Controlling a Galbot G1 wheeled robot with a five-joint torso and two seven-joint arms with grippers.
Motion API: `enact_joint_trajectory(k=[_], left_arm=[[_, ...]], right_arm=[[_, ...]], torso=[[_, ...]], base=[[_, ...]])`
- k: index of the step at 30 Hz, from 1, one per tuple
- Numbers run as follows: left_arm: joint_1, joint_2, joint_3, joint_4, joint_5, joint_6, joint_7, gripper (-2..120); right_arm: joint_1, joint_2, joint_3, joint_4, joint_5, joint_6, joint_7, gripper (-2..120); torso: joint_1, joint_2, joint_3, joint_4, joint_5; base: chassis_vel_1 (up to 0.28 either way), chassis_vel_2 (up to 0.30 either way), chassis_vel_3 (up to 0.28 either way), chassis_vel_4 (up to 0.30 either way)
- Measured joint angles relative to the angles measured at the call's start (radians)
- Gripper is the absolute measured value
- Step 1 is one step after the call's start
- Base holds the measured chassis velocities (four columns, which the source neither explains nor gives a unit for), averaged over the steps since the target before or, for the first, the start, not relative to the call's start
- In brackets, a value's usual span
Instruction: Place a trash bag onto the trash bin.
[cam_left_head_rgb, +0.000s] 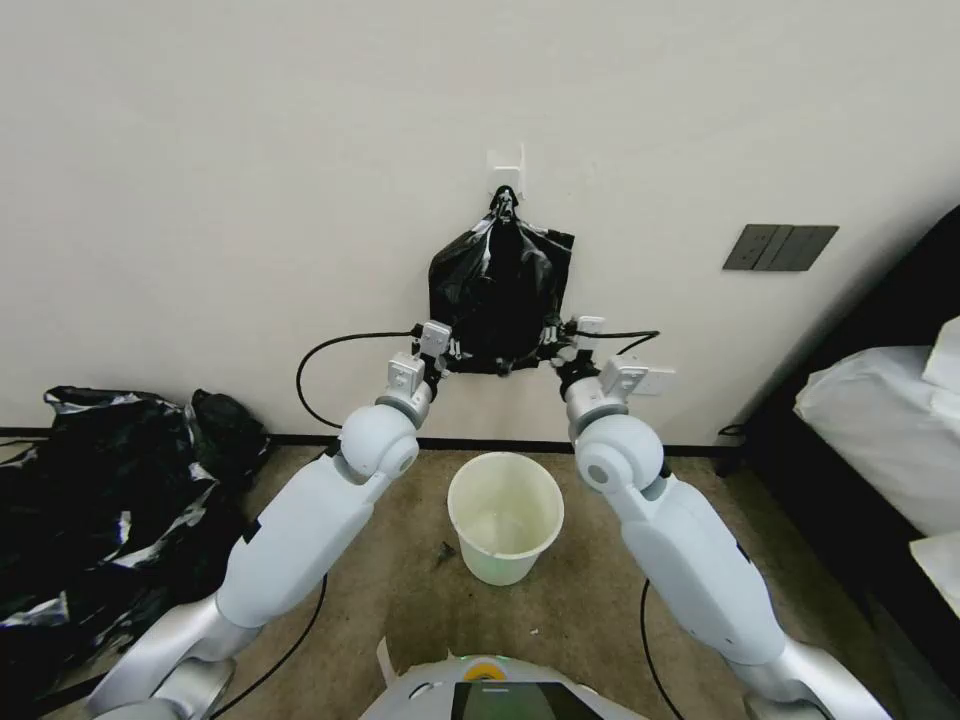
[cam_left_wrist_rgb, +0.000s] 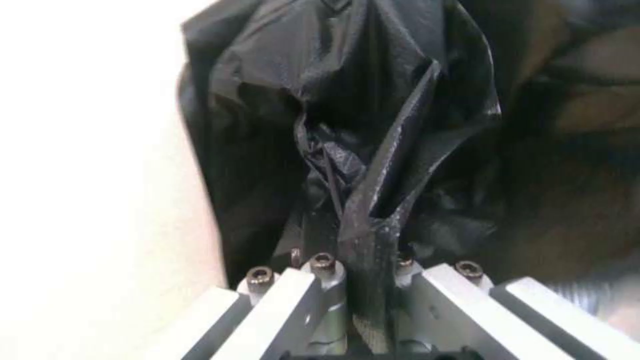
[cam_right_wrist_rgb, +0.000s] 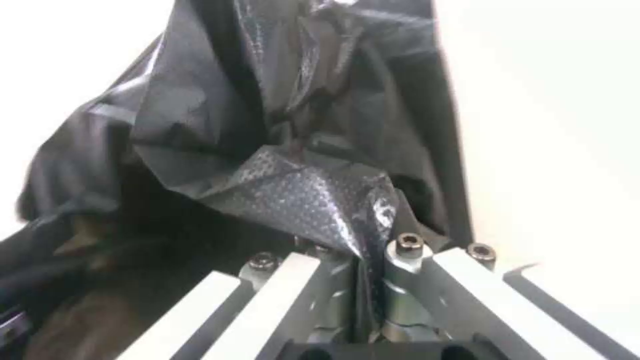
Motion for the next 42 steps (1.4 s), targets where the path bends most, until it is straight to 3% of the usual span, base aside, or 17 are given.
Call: enact_joint_trajectory(k=[6,9,11,18,21,25,30,34,42], left_arm=[[0.079,0.031,-0.028,-0.035,-0.005,-0.033,0.002,0],[0.234,0.065,-0.07,-0.107,-0.007,-0.07,0.033,0],[0.273,0.075,-0.079,-0.137,-0.01,-0.083,0.045,0],[0.315,0.12,-0.089,-0.247,-0.046,-0.095,0.055,0],[0.347,0.178,-0.1,-0.355,-0.106,-0.087,0.062,0],[0.419,0.216,-0.12,-0.435,-0.155,-0.074,0.061,0],[0.484,0.222,-0.11,-0.445,-0.125,-0.091,0.094,0],[0.493,0.211,-0.077,-0.393,-0.075,-0.138,0.155,0],[0.491,0.198,-0.052,-0.286,0.005,-0.206,0.21,0]], right_arm=[[-0.097,-0.021,0.057,0.044,0.027,0.026,-0.024,0],[-0.292,-0.02,0.129,0.118,0.029,0.055,-0.057,0],[-0.342,-0.022,0.15,0.15,0.035,0.058,-0.061,0],[-0.422,-0.066,0.211,0.255,0.079,0.057,-0.059,0],[-0.458,-0.146,0.271,0.37,0.191,0.036,-0.023,0],[-0.526,-0.214,0.316,0.39,0.26,0.037,0.01,0],[-0.58,-0.222,0.327,0.391,0.253,0.05,0.01,3],[-0.587,-0.215,0.323,0.389,0.274,0.05,0.012,5],[-0.616,-0.165,0.28,0.386,0.276,0.018,0.016,6]], torso=[[0.0,0.0,0.0,0.0,0.0001],[0.0,0.0,0.0,0.0,0.0003],[0.0,0.0,0.0,-0.0001,-0.0003],[0.0,0.0,0.0,-0.0002,0.0001],[0.0,0.0,0.0,0.0,0.0],[0.0,0.0,0.0,0.0003,0.0003],[0.0,0.0,0.0,0.0001,0.0002],[0.0,0.0,0.0,-0.0002,-0.0001],[0.0,0.0,0.0,0.0,0.0]], base=[[0.0,0.0,0.0,0.0],[0.0,0.0,0.0,0.0],[0.0,0.0,0.0,0.0],[0.0,0.0,0.0,0.0],[0.0,0.0,0.0,0.0],[0.0,0.0,0.0,0.0],[0.0,0.0,0.0,0.0],[0.0,0.0,0.0,0.0],[0.0,0.0,0.0,0.0]])
